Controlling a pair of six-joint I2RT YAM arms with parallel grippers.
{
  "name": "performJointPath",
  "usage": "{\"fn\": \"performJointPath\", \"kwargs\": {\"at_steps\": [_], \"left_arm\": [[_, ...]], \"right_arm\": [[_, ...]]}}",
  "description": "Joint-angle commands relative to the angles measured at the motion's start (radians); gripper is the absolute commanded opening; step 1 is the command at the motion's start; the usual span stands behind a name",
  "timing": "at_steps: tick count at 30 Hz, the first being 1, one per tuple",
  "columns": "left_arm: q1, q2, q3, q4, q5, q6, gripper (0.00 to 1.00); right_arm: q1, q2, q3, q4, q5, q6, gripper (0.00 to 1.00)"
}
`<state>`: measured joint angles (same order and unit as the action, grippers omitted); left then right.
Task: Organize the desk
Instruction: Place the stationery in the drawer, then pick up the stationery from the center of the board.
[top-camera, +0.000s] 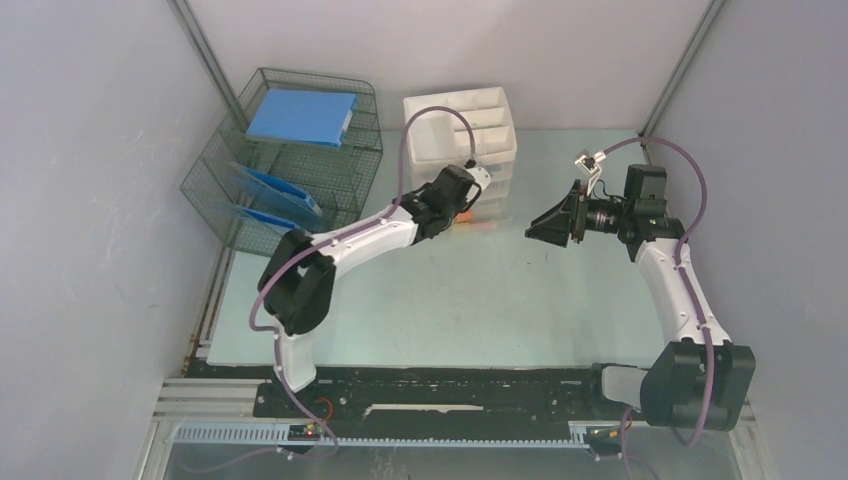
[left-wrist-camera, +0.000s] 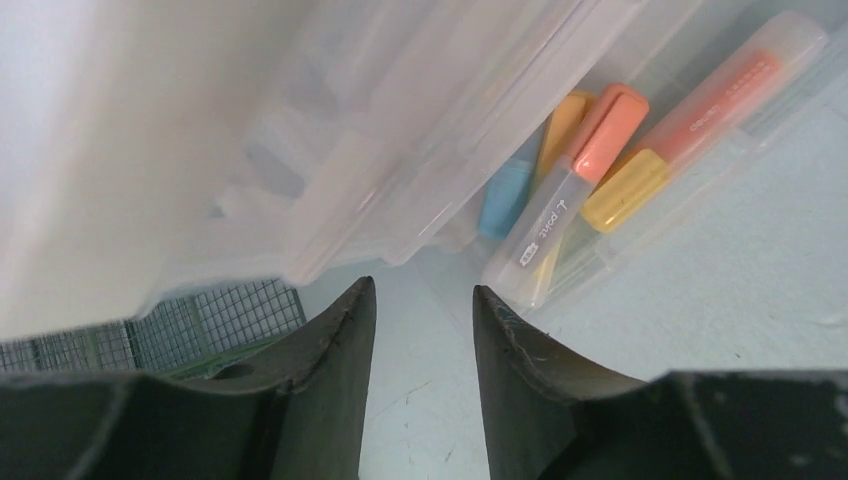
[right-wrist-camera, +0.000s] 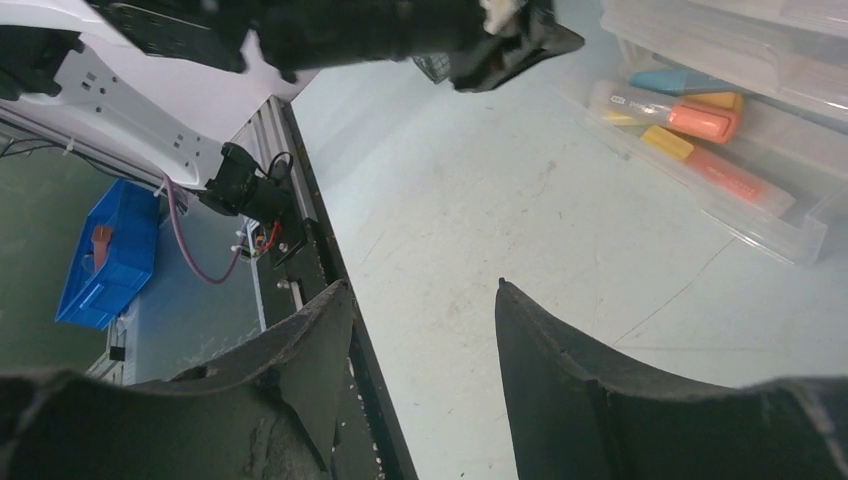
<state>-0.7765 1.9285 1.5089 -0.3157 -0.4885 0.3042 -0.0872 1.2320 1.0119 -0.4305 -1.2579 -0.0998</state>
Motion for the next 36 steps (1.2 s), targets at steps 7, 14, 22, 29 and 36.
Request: {"fn": "performJointPath", "kwargs": {"at_steps": [7, 14, 22, 29, 36], "left_arm": [[-0.001, -0.331, -0.157, 0.066, 0.149, -0.188, 0.58], [0.001, -0.521, -0.277, 0.079, 0.228, -0.291, 0.70], [0.036, -0.737, -0.398, 0.107, 0.299, -0.405, 0.91], [0.123, -0.881, -0.446, 0.071, 0.420, -0.454, 0.98], [0.254, -0.936, -0.470, 0.032, 0.580, -0.486, 1.00]], "right_arm": [[-0.027, -0.007, 0.000, 0.006, -0.006, -0.021, 0.62], [-0.045, -0.008, 0.000, 0.003, -0.003, -0.025, 0.62], [-0.071, -0.007, 0.000, 0.000, -0.002, -0.028, 0.62], [-0.080, -0.006, 0.001, -0.004, 0.004, -0.034, 0.62], [-0.088, -0.006, 0.000, -0.014, 0.035, -0.056, 0.62]]}}
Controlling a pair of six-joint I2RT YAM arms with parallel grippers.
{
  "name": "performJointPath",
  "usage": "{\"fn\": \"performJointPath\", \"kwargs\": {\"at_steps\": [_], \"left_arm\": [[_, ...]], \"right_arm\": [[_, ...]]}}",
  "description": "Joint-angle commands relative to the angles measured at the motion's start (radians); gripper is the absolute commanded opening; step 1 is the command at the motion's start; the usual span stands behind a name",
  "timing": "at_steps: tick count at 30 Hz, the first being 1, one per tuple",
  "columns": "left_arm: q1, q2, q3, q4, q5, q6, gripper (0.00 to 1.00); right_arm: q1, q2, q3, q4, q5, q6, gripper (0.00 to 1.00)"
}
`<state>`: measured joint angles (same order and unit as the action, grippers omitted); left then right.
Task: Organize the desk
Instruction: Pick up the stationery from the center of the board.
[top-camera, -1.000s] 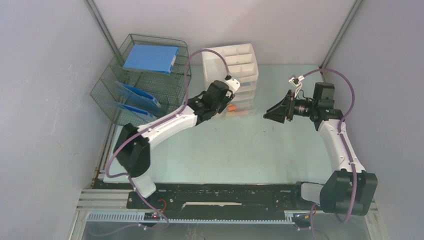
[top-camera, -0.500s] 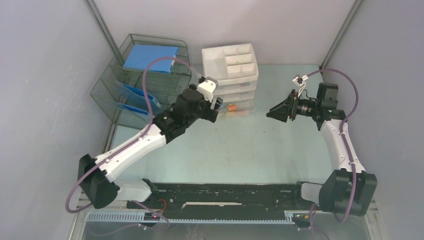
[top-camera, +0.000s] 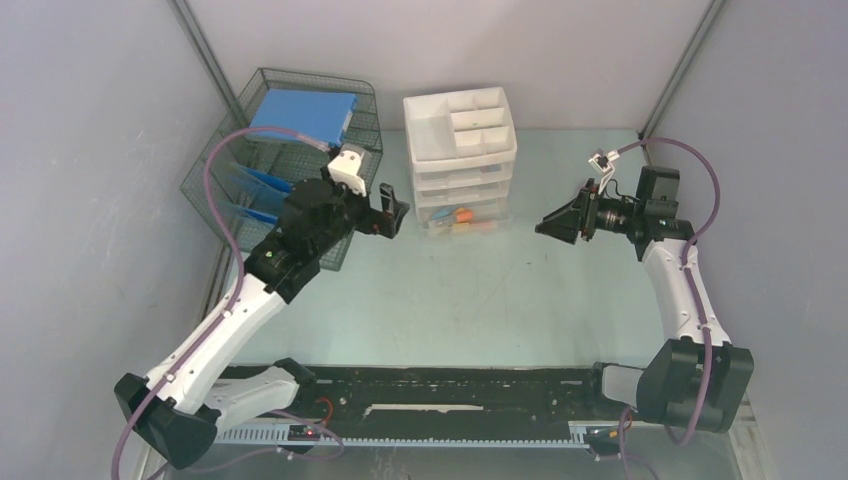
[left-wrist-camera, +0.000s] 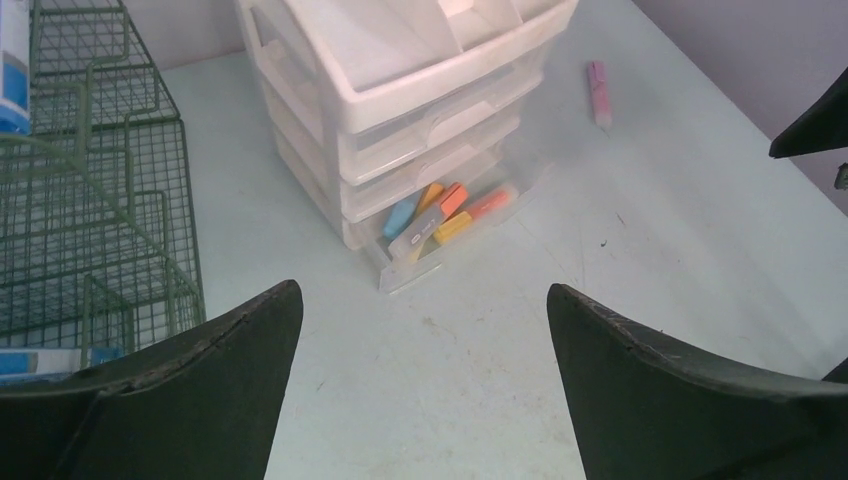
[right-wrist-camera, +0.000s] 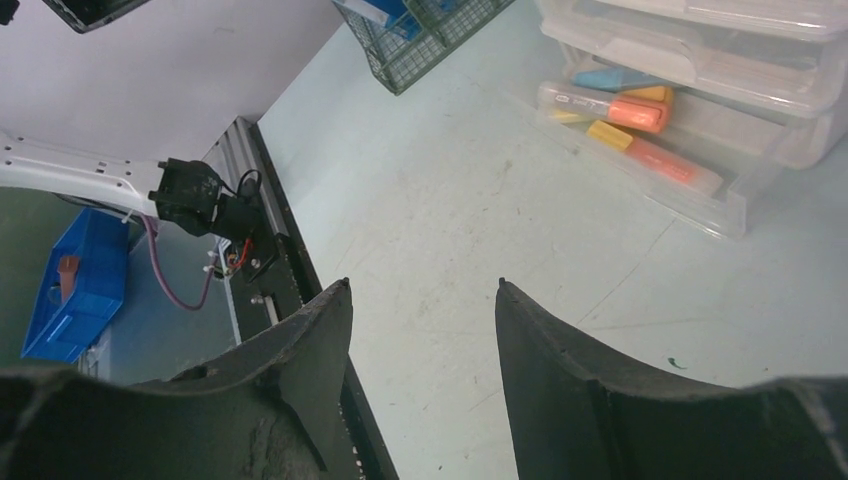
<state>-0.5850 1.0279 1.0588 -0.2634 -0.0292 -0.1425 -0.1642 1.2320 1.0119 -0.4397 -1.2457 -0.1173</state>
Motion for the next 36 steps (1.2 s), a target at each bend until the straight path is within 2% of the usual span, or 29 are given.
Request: {"fn": "performJointPath", "kwargs": {"at_steps": [1, 6, 12, 22, 28, 36], "left_arm": [[0.080, -0.045, -0.027, -0.020, 0.135, -0.041, 1.00], [0.140, -0.092, -0.066, -0.006, 0.181, -0.045, 1.00], [0.219, -0.105, -0.117, 0.059, 0.311, -0.116, 1.00], [0.242, -0.124, -0.127, 0.057, 0.299, -0.118, 1.00], [0.243, -0.145, -0.130, 0.053, 0.278, -0.114, 1.00], [0.250, -0.163, -0.132, 0.054, 0.274, -0.113, 1.00]], "right_arm": [[-0.013, -0.004, 0.001, -0.008, 0.031, -0.043, 0.62], [-0.017, 0.005, 0.001, -0.022, 0.097, -0.082, 0.62], [-0.024, 0.037, 0.037, -0.091, 0.195, -0.166, 0.63], [-0.047, 0.114, 0.084, -0.112, 0.357, -0.195, 0.63], [-0.047, 0.228, 0.191, -0.137, 0.496, -0.163, 0.63], [-0.047, 0.479, 0.443, -0.256, 0.690, -0.120, 0.64]]}}
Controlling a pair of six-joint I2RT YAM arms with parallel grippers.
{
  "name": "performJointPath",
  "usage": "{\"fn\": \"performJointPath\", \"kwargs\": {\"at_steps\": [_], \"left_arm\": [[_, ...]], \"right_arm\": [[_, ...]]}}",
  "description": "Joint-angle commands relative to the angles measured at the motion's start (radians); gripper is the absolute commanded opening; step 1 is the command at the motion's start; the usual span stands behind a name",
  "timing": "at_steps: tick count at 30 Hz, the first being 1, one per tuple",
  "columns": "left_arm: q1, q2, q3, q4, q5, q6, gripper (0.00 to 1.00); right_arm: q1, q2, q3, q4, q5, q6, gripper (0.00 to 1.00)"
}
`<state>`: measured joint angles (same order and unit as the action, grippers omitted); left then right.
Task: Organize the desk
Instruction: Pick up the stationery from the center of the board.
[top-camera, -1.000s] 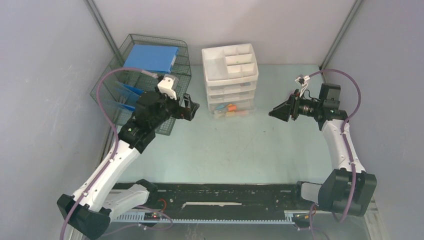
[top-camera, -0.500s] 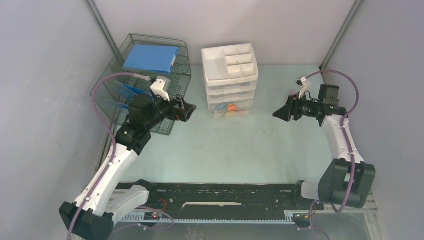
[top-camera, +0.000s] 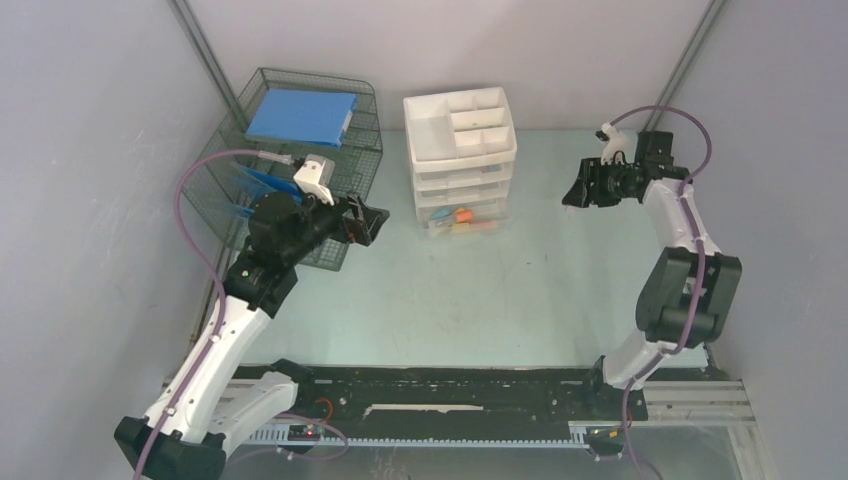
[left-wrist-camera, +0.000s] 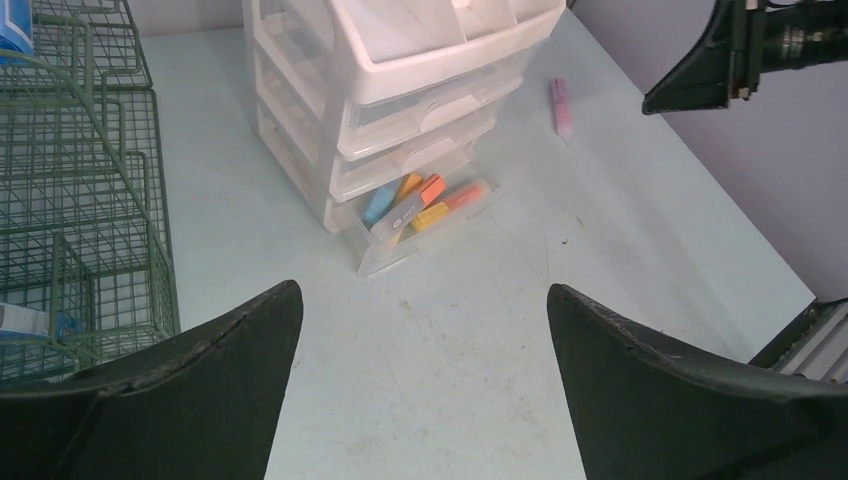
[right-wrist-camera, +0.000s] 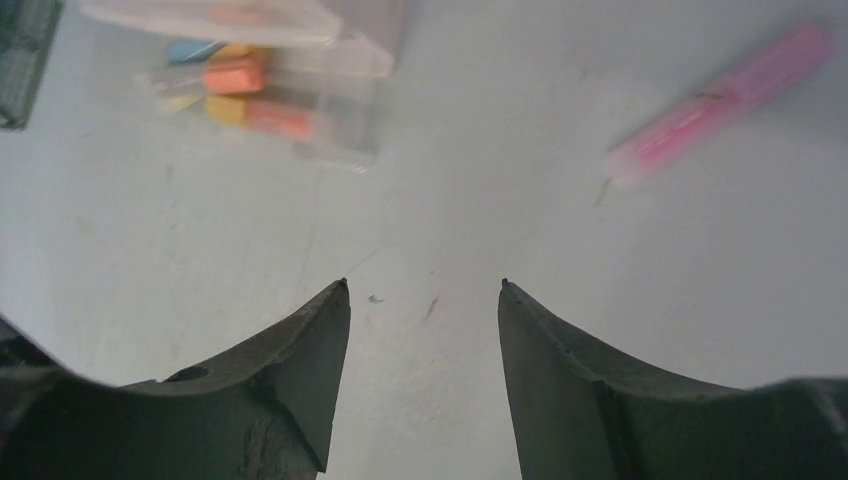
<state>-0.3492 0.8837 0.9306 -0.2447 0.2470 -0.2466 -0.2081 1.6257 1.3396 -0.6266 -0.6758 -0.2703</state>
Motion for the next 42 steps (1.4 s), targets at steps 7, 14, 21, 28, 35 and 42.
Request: {"fn": "performJointPath", "kwargs": {"at_steps": [7, 14, 21, 28, 35, 42], "left_arm": [[0.027, -0.020, -0.006, 0.040, -0.003, -0.013, 1.00], [0.044, -0.017, -0.009, 0.045, 0.001, -0.019, 1.00], [0.056, -0.012, -0.010, 0.048, 0.008, -0.025, 1.00], [0.064, -0.010, -0.012, 0.053, 0.016, -0.029, 1.00], [0.069, -0.005, -0.013, 0.058, 0.027, -0.035, 1.00], [0.072, -0.004, -0.014, 0.060, 0.035, -0.039, 1.00]], "right_arm": [[0.005, 0.283, 0.295, -0.076, 0.256, 0.099, 0.66], [0.039, 0.423, 0.405, -0.043, 0.438, 0.171, 0.69], [0.071, 0.534, 0.494, -0.021, 0.623, 0.256, 0.73], [0.077, 0.603, 0.550, -0.014, 0.640, 0.316, 0.72], [0.094, 0.636, 0.563, 0.013, 0.715, 0.349, 0.69], [0.093, 0.683, 0.596, 0.005, 0.726, 0.377, 0.64]]}}
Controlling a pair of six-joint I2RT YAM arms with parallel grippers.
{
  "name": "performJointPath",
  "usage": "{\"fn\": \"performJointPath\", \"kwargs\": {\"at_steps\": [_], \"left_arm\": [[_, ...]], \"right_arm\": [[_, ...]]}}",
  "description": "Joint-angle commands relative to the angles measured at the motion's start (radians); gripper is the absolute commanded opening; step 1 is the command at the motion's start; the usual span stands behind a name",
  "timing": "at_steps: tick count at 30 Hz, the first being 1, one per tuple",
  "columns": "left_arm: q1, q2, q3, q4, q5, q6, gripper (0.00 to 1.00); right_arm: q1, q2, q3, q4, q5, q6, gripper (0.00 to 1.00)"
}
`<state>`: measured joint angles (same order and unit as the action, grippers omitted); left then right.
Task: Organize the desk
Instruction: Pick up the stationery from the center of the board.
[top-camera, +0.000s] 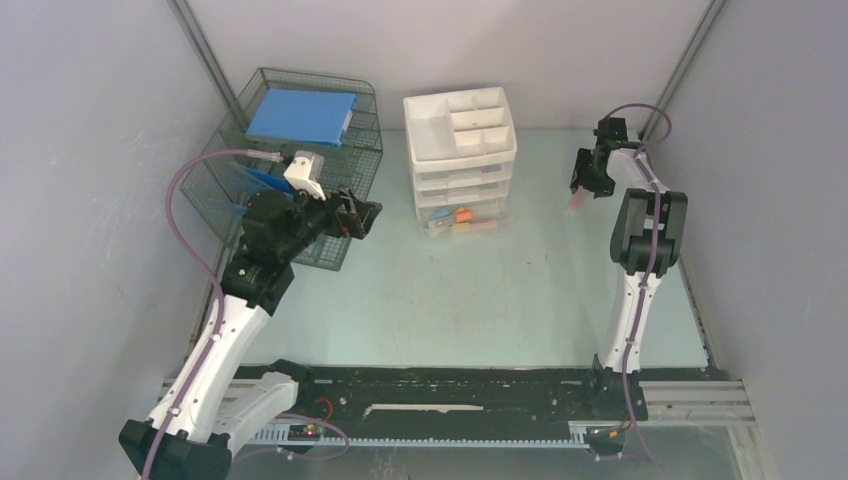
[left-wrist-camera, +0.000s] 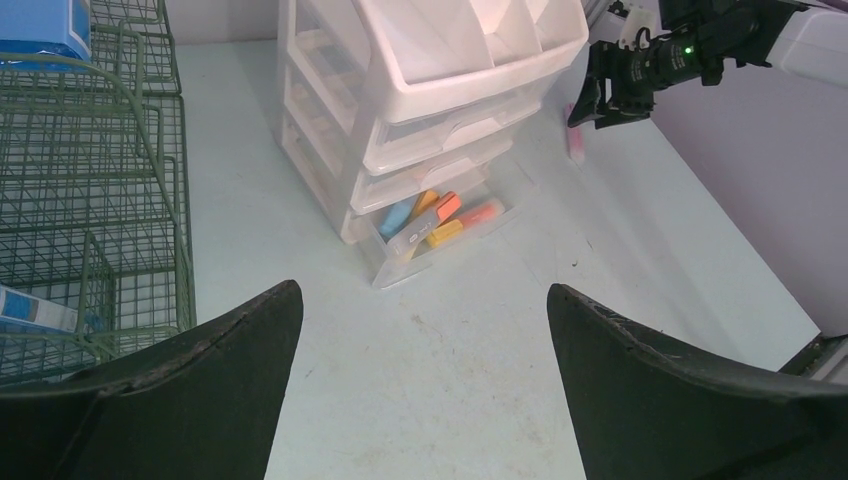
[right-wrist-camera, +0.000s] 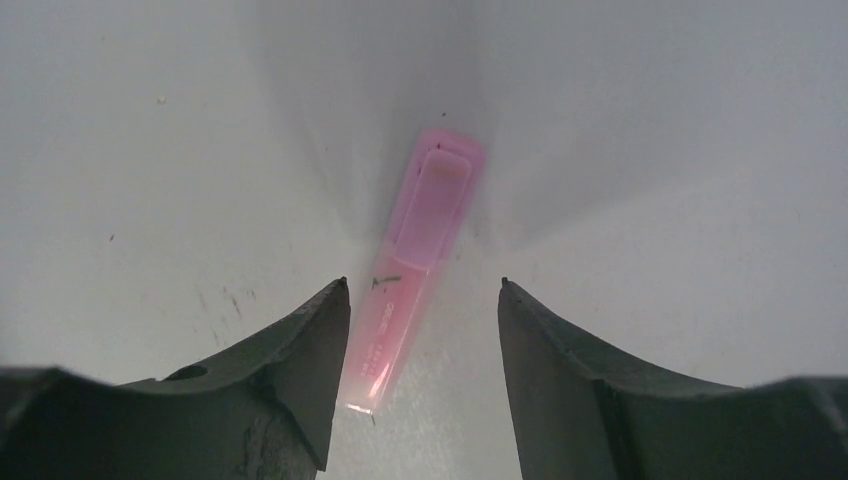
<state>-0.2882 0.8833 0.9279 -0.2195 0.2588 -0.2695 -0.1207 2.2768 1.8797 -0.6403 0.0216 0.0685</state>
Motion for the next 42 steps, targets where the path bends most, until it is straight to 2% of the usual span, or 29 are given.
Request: {"fn": "performJointPath", "kwargs": {"at_steps": [1, 5, 18, 26, 30, 34, 42], "left_arm": [[0.011, -0.003, -0.012, 0.035, 0.023, -0.016, 1.00], [0.011, -0.003, -0.012, 0.038, 0.029, -0.019, 1.00], [0.017, -0.001, -0.014, 0.043, 0.039, -0.027, 1.00], [0.018, 0.002, -0.015, 0.046, 0.045, -0.029, 1.00], [0.018, 0.003, -0.015, 0.048, 0.045, -0.030, 1.00], [0.018, 0.003, -0.015, 0.049, 0.049, -0.032, 1.00], [0.020, 0.002, -0.017, 0.052, 0.056, -0.036, 1.00]], "right_arm": [[0.007, 0.037, 0.061, 0.016, 0.027, 0.040, 0.62], [0.009, 0.051, 0.068, 0.015, 0.029, 0.035, 0.57], [0.012, 0.104, 0.097, -0.003, 0.071, 0.000, 0.55], [0.022, 0.127, 0.115, -0.029, 0.061, -0.023, 0.46], [0.034, 0.131, 0.115, -0.037, 0.077, -0.033, 0.47], [0.044, 0.136, 0.115, -0.048, 0.085, -0.046, 0.53], [0.056, 0.140, 0.109, -0.068, 0.080, -0.066, 0.50]]}}
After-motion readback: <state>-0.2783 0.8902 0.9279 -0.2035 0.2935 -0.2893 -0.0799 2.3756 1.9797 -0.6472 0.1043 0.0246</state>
